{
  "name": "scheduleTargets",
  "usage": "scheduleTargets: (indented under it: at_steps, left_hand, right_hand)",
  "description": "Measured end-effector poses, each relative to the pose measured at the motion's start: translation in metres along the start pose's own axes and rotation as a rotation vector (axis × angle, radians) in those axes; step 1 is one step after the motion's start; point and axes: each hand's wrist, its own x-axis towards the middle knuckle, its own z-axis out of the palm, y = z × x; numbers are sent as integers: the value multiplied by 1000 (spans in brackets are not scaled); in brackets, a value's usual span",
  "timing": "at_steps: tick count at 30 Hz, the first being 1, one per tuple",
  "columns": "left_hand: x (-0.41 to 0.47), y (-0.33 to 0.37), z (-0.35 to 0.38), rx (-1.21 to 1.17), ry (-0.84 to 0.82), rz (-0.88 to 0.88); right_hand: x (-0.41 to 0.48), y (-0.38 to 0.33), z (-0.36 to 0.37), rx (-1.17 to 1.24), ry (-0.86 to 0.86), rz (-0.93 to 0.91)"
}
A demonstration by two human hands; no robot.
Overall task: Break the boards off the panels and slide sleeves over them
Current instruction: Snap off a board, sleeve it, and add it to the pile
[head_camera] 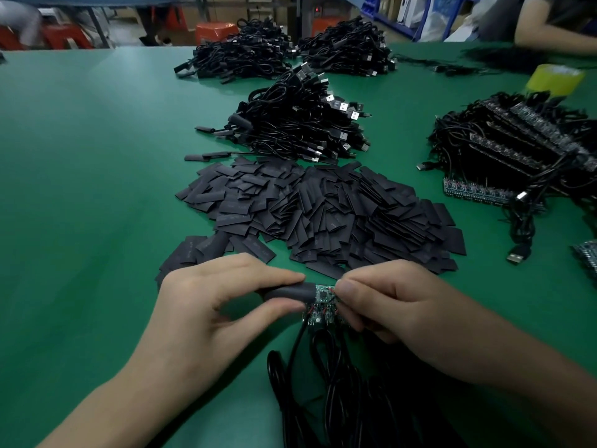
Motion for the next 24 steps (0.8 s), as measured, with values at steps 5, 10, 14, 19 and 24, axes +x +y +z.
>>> scheduleTargets:
  at_steps: [5,10,14,19,24]
  left_hand:
    - [0,5,3,-40,-92,54]
    - [1,5,5,-50,-41,24]
    - [3,5,3,-93,45,-60]
    - [2,5,3,-115,71,-71]
    - [2,4,4,-112,56,-65]
  right_hand:
    - [-1,-1,3,28,-57,0]
    - [0,2,8,74,62,-89]
    - [-1,0,8,25,325,-287]
    - [-3,-2,11,-219,458,-393]
    - [-1,-1,11,-277,481,-431]
